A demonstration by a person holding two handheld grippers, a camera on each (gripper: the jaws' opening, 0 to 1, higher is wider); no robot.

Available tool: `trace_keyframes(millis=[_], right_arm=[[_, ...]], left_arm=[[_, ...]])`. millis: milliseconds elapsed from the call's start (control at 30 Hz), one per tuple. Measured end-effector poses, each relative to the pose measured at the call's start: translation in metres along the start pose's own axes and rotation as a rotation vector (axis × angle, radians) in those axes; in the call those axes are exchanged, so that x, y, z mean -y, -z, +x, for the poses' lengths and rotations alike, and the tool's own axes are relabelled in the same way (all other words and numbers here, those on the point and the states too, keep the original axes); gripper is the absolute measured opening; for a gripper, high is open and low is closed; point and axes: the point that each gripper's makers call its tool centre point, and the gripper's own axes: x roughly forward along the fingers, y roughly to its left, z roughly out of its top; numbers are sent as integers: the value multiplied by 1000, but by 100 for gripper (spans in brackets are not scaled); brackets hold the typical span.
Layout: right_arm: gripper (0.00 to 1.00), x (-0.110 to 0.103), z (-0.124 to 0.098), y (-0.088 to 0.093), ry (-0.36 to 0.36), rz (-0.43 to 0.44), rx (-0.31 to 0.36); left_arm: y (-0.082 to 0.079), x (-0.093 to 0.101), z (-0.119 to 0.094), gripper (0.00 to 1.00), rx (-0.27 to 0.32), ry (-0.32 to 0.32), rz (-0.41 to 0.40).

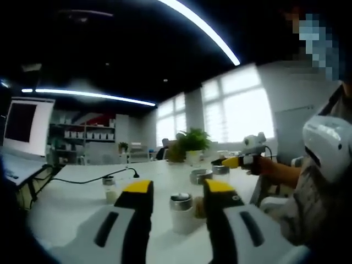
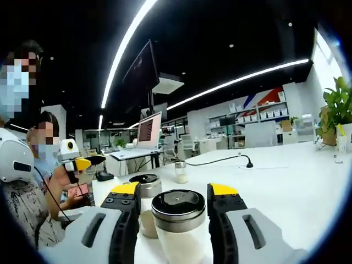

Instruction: Rotate the seasoning bottle until the label or dispensing opening points toward the visible target arrow and the bottle remains upright within the marked orientation range

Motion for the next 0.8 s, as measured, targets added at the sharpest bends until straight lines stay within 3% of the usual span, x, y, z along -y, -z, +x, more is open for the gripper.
trace_keyframes(millis=[300,533,800], right_arm=[[40,7,0,3,16,28,-25],[38,6,2,3,-25,32,-53],[38,6,5,4,-119,57,-70]], left_arm=[[0,-2,-1,38,2,-3,-2],[-6,-1,-3,39,44,18,-52],[-8,4,-2,39,55,51,-84]])
